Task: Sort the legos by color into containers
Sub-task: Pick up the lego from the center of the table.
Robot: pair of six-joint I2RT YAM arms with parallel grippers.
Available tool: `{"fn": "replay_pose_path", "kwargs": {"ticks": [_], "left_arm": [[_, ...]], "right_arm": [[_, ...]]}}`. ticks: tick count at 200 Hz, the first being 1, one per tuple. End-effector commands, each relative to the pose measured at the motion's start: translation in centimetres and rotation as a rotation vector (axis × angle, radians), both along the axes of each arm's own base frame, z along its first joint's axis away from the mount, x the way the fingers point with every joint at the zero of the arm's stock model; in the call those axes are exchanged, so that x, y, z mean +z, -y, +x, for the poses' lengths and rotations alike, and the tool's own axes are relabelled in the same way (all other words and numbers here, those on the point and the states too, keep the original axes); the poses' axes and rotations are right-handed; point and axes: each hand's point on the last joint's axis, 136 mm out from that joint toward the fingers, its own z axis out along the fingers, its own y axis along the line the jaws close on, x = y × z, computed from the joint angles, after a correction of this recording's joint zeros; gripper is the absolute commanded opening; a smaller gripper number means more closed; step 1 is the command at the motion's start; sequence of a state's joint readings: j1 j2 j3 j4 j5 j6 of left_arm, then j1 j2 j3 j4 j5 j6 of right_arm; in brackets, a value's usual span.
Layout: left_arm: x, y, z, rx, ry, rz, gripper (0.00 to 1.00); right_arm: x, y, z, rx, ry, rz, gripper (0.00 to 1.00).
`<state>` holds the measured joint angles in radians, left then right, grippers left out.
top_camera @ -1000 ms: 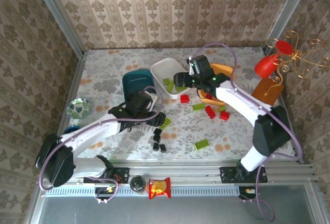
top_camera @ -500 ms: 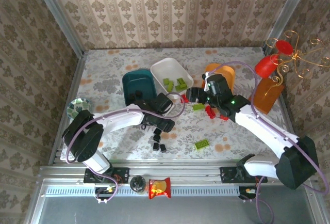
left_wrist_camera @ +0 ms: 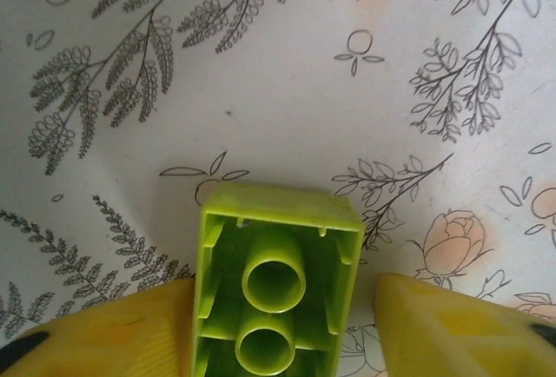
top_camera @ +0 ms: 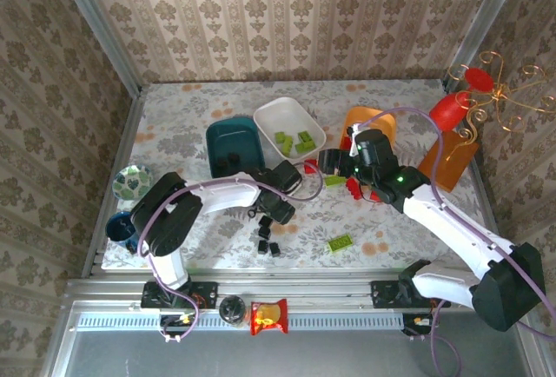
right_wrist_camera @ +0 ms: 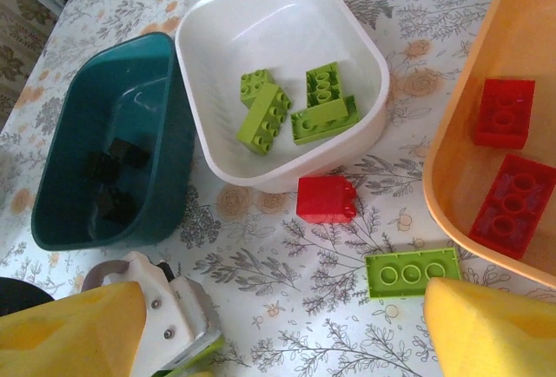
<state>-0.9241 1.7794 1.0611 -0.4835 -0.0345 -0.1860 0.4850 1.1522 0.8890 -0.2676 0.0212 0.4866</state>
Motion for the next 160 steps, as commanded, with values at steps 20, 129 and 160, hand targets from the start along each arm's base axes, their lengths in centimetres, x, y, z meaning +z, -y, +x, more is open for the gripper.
{"fn": "replay_pose_path", "kwargs": {"ticks": [20,129,160], "left_arm": [[0.0,0.5,0.4,-0.023,0.035,0.015,0.43],[8.9,1.3,2.7,0.023,0.232,-0.165,0.28],[13.5,1.0,5.9,0.1,0.342,-0.284,0.28]], "right_arm": [[0.1,1.0,0.0,-0.038,0.006,-0.007,0.85],[-0.4,1.7,-0.4,-0.07,0.001,-0.005,0.85],[-0.5,2.2,-0.5,-0.092,0.011,0.002,0.85]]}}
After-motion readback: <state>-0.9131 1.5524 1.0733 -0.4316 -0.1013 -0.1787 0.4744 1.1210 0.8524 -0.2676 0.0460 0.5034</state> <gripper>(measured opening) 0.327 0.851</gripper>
